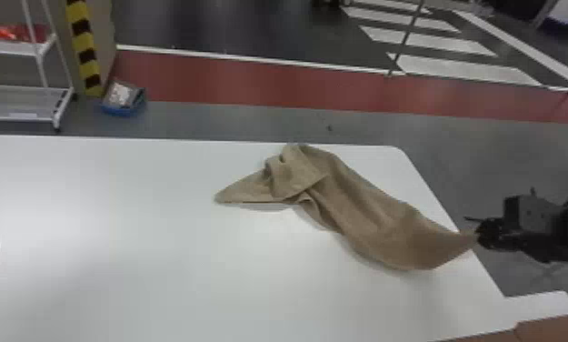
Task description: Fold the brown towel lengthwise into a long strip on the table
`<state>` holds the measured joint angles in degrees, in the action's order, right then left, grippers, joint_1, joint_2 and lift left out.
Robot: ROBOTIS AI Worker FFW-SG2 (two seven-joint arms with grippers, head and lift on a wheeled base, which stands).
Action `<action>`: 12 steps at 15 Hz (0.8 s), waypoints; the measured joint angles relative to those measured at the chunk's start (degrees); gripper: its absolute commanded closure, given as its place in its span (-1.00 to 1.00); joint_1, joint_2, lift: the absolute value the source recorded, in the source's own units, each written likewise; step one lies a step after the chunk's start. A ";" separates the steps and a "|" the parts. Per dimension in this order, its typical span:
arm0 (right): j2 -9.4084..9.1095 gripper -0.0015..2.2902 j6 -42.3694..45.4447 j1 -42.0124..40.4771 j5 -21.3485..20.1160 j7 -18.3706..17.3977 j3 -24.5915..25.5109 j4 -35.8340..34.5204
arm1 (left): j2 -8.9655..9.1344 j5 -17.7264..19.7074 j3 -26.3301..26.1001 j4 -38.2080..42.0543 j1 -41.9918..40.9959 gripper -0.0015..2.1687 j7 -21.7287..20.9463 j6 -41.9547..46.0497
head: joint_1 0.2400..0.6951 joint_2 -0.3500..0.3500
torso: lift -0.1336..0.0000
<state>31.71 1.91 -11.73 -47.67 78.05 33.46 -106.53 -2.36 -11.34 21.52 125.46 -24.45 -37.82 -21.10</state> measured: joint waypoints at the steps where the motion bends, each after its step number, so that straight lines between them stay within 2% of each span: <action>1: 0.01 -1.00 -1.43 -0.72 0.11 0.00 0.21 -0.07 | -0.06 0.00 -0.21 -0.47 0.20 -0.49 0.03 0.23 | 1.00 -0.82 | -0.39; 4: 0.00 -0.96 -3.23 -1.55 2.01 0.00 0.72 -0.76 | -0.18 -0.08 -1.33 -1.40 0.68 -0.49 0.12 0.39 | 1.00 -0.85 | -0.39; 7: -0.46 -0.95 -8.62 -0.83 7.67 -0.77 1.00 -1.33 | -0.26 -0.18 -2.52 -1.54 0.75 -0.49 0.11 0.41 | 1.00 -0.85 | -0.39; 10: -1.10 -0.94 -17.55 2.48 13.00 -5.74 -3.00 -1.46 | -0.31 -0.18 -3.09 -2.10 1.00 -0.49 0.11 0.73 | 1.00 -0.79 | -0.39; 12: -1.92 -0.94 -23.08 5.42 13.53 -9.65 -8.32 -1.25 | -0.36 -0.05 -3.08 -2.29 0.82 -0.49 0.25 0.95 | 1.00 -0.67 | -0.39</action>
<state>29.78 -21.18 -6.31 -34.13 68.40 25.14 -107.78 -2.71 -11.39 18.43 123.17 -23.64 -37.57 -20.14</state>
